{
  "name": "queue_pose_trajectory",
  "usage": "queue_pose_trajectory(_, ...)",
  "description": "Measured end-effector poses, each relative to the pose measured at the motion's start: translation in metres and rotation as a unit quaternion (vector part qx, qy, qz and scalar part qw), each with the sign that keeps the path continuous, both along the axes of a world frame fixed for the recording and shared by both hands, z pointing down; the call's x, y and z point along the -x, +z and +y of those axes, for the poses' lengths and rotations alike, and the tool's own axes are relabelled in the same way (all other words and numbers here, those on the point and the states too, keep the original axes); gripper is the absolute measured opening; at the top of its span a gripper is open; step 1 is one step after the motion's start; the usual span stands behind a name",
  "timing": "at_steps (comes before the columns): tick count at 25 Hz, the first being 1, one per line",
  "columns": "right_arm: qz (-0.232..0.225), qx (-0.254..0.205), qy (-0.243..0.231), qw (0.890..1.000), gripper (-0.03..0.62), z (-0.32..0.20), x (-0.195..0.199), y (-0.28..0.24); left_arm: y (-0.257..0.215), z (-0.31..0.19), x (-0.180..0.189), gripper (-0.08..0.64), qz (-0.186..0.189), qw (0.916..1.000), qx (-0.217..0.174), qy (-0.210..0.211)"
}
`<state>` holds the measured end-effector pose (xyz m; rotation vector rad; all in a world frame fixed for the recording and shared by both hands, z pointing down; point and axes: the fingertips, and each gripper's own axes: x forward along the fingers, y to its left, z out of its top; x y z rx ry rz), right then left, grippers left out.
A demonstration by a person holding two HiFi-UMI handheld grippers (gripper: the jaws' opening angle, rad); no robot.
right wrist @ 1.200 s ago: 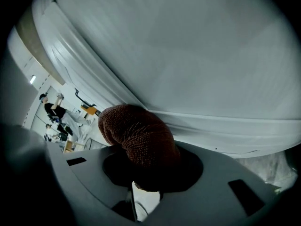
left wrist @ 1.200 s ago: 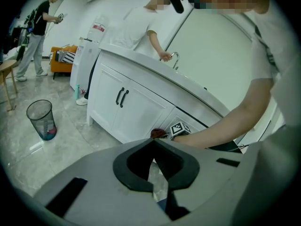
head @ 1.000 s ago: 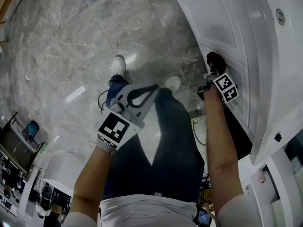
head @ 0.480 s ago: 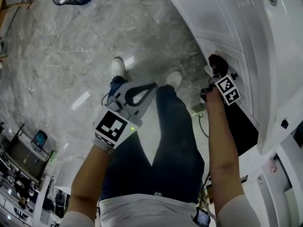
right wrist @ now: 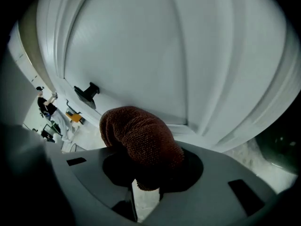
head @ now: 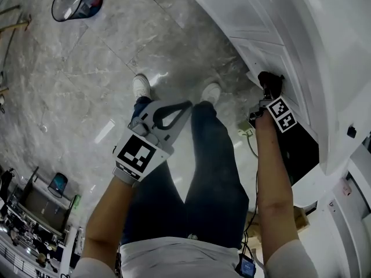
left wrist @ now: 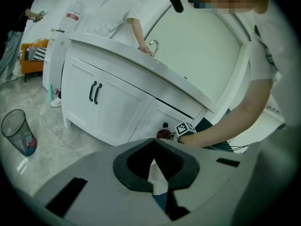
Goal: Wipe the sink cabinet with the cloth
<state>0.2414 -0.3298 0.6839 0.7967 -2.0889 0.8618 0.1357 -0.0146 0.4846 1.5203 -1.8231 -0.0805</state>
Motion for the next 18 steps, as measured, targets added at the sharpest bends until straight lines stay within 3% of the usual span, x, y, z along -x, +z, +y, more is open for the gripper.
queue_pose_trajectory(7,0.016,-0.024,0.037,0.999,0.112,-0.019,-0.051,-0.011,-0.004,-0.012,-0.007,0.012,-0.005,0.9992,-0.008,0.039)
queue_pose_trajectory(18,-0.016,-0.032,0.096,0.995,0.11,-0.021,-0.06,-0.049,-0.009,-0.017,-0.013,0.012,-0.002,0.9969,-0.017,0.076)
